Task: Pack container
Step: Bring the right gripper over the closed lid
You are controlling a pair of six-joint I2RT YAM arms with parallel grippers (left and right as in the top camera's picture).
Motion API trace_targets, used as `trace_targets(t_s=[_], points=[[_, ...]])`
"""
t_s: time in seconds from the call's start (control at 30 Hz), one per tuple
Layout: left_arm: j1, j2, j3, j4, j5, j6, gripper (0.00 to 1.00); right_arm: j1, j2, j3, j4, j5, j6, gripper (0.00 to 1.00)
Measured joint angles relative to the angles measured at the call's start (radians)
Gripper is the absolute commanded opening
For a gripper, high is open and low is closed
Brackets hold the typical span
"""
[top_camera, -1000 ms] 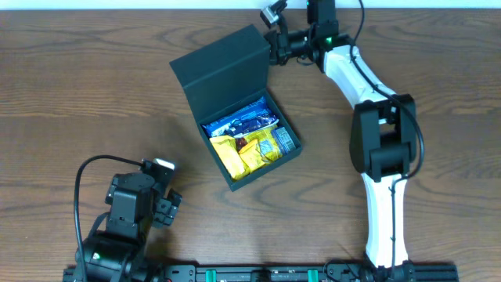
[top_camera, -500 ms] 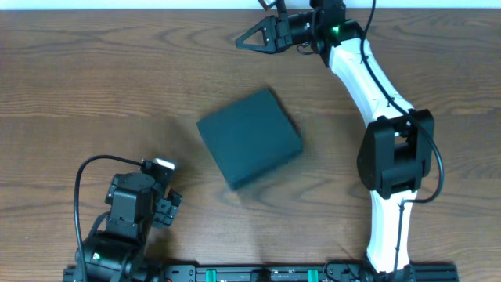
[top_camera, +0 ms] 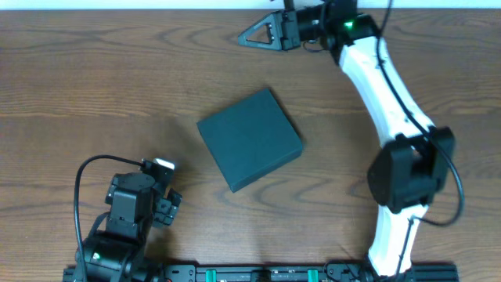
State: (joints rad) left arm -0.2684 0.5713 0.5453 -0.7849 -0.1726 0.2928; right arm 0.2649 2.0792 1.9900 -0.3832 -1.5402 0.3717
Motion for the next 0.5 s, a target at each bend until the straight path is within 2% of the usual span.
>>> trace_targets(t_s=[0.1,0.17,0.3,0.4,0.5], points=[[0.0,0.0,0.0,0.0,0.0,0.0,0.95,-0.001,-0.092,0.008,-0.2,0.053,-0.214,0.04],[0.0,0.0,0.0,0.002,0.0,0.0,0.95,0.0,-0.147,0.011,-0.364,0.195,-0.357,0.02],[0.0,0.001,0.0,0.001,0.0,0.0,0.95,0.045,-0.253,0.013,-0.699,0.737,-0.517,0.01],[0.0,0.001,0.0,0.001,0.0,0.0,0.95,0.123,-0.304,0.011,-0.95,1.044,-0.589,0.02],[0.0,0.002,0.0,0.002,0.0,0.0,0.95,0.224,-0.333,0.01,-1.178,1.231,-0.666,0.02]])
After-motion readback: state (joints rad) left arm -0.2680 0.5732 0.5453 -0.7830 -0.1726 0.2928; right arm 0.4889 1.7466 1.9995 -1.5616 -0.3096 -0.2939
